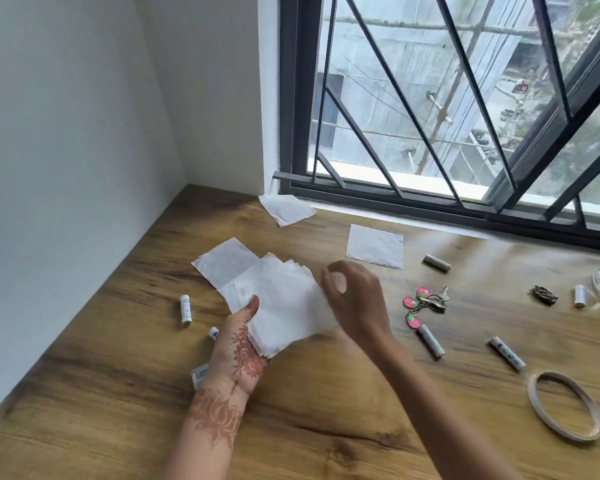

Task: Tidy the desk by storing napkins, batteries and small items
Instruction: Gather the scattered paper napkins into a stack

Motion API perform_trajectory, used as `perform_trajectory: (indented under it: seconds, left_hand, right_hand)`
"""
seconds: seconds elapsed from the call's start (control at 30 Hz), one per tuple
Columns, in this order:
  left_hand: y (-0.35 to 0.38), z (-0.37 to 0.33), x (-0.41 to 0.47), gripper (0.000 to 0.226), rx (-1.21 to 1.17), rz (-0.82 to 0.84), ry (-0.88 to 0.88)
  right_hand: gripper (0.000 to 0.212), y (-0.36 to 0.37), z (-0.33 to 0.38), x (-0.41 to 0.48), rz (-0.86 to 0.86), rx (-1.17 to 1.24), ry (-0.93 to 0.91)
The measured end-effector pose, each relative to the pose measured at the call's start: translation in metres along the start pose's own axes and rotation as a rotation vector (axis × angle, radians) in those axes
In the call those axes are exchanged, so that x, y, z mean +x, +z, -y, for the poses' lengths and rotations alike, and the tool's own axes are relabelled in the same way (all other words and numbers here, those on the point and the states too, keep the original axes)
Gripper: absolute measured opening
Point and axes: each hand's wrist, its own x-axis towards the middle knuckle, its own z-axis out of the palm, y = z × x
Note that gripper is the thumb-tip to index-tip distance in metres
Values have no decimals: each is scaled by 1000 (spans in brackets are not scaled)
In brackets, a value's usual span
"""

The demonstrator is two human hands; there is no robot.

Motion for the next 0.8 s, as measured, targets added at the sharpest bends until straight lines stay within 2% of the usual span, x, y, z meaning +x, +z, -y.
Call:
perform_trajectory:
  seconds: [0.1,0.23,0.37,0.47,0.57,0.63,0.8]
  left_hand:
    - [1,-2,12,17,11,-1,6]
    - [4,-2,21,16,42,-28,-26]
    - [4,-2,25,16,35,-49,-36]
    - [4,-1,29,15,41,-57,-30]
    - [3,-1,30,14,35,-36,-30]
    - [1,-1,30,15,24,-29,-23]
    - [-1,1,25,18,-13,-13,-30]
  right_hand:
    - [29,5,-42,38,30,-138,153]
    - [32,12,-77,69,90,-236,201]
    - [23,23,-89,79,108,-281,191]
    - [11,31,-93,80,49,-410,137]
    - [10,32,-94,79,5,-483,95]
    - [11,29,-95,77,-22,-423,116]
    - [14,10,-71,62,-155,115,253]
